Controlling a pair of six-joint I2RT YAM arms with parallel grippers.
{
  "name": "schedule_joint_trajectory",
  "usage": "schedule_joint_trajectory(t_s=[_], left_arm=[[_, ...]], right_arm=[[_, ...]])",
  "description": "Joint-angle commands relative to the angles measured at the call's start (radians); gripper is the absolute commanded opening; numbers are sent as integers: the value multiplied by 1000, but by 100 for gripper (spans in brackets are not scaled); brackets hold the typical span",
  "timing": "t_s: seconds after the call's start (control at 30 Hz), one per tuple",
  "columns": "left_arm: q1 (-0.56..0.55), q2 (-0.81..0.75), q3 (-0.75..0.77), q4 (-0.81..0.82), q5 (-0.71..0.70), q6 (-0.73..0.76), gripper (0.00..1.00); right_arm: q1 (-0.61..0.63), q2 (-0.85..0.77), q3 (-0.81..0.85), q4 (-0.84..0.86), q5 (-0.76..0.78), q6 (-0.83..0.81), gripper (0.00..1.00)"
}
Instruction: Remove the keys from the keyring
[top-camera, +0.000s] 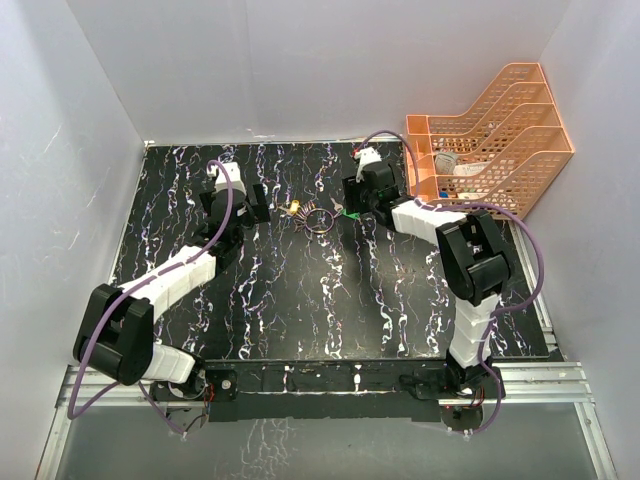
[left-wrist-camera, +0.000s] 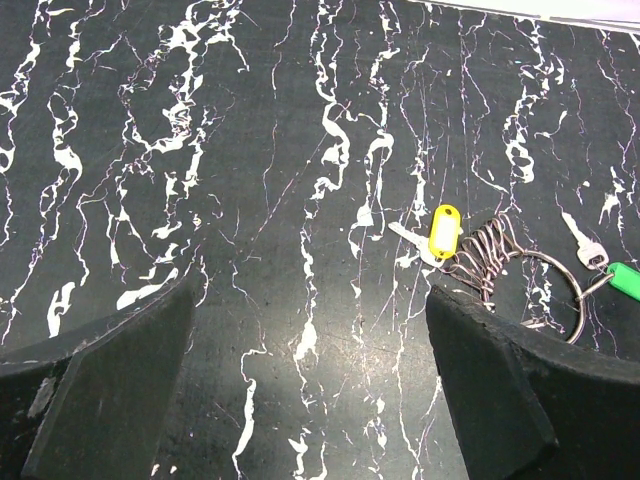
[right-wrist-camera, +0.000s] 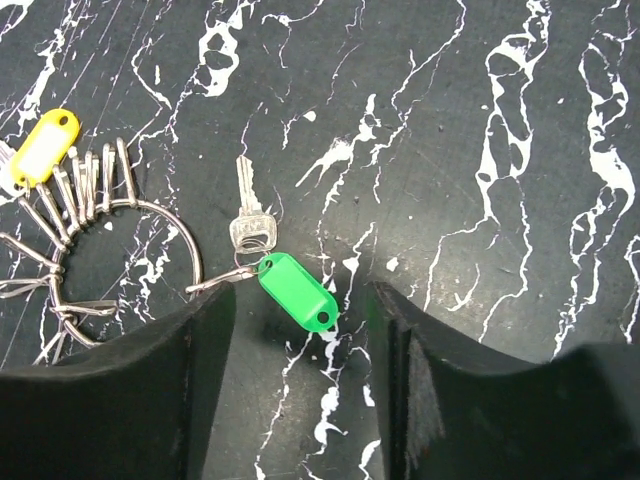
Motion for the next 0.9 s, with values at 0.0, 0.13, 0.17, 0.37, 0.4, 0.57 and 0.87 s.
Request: schedule_joint_trajectory(t_s=[0.0,0.13,0.17,0.37,0.4,0.57,0.87], left_arm=[[1,-5,0,-6,-14,-4,99],[1,11,12,-32,-13,-12,99],[1,13,14,-35,-11,-15,99],[1,17,8,-22,-1,-17,99],[1,17,10,-23,-1,-17,99],[1,8,6,-23,-4,-18,99],[1,-11,-4,-25,-2,-16,99]], right_arm=[[9,28,59,32,22,-19,48],[16,56,82,14,23,-18,45],[15,63,86,11,23,-17,47],[19,105,131,-18,7,-19,60],[19,109,138,-23,7,-21,65],[20,117,127,-26,9,-27,77],[22,177,147,-33,35,-39,77]])
